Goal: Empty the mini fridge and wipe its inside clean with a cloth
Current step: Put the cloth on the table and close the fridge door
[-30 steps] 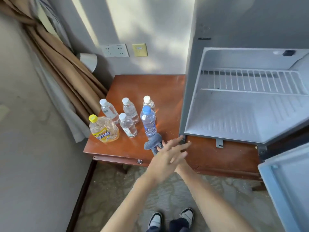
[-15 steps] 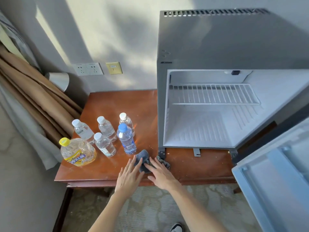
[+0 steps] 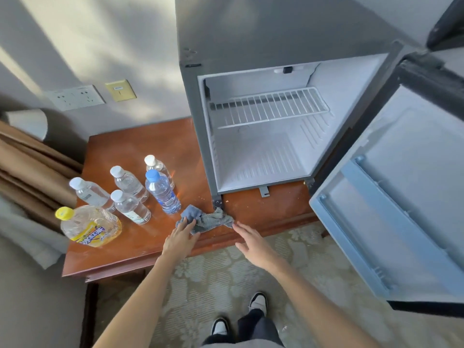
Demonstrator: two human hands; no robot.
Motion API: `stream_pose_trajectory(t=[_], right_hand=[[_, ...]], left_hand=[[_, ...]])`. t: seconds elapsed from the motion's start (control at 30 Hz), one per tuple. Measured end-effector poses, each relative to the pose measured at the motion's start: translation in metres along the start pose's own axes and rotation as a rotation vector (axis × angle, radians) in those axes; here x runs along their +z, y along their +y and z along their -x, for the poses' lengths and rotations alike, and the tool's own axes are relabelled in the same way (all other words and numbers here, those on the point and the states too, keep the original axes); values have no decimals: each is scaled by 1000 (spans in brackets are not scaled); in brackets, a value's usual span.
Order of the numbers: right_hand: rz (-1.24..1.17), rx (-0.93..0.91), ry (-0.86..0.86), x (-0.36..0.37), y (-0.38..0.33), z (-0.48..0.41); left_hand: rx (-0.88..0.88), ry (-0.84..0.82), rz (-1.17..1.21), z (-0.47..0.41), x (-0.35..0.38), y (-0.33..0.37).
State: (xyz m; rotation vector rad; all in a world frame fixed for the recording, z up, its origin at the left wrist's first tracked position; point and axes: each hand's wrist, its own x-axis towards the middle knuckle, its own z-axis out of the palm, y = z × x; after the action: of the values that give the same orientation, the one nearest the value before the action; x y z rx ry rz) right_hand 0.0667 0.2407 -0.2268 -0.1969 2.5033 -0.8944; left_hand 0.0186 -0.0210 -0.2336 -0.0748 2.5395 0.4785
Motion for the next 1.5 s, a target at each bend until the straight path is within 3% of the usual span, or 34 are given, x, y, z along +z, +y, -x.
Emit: stream_pose_trajectory(t=[0.17,0.33,0.47,0.57,0.7,0.83,0.93,1.23,1.5], right_hand=[[-390,289,173,11,55,112],[-324,654,624,12,128,246],[-177,799,827,-7,153,304],[-285,849,1003,-23,153,330],[-543,715,1173,-56,136,342],[-640,465,1178,-78,117,333],[-708,418,1215,-75,111,328],[-784,302,1261,-70,106,329],[-554,72,1121,-27,67,320]], left_hand=[[135,174,230,38,29,16],[333,-77,169,73,73,39],[462,-197,117,88,94,73],[582,-264,87,101,109,106],[681,-339,130,137,121,153],[811,-328,166,177,119,192],[860,-271,180,198,121,207],[769,-132,377,249,137,211],[695,30,687,294,112,199]])
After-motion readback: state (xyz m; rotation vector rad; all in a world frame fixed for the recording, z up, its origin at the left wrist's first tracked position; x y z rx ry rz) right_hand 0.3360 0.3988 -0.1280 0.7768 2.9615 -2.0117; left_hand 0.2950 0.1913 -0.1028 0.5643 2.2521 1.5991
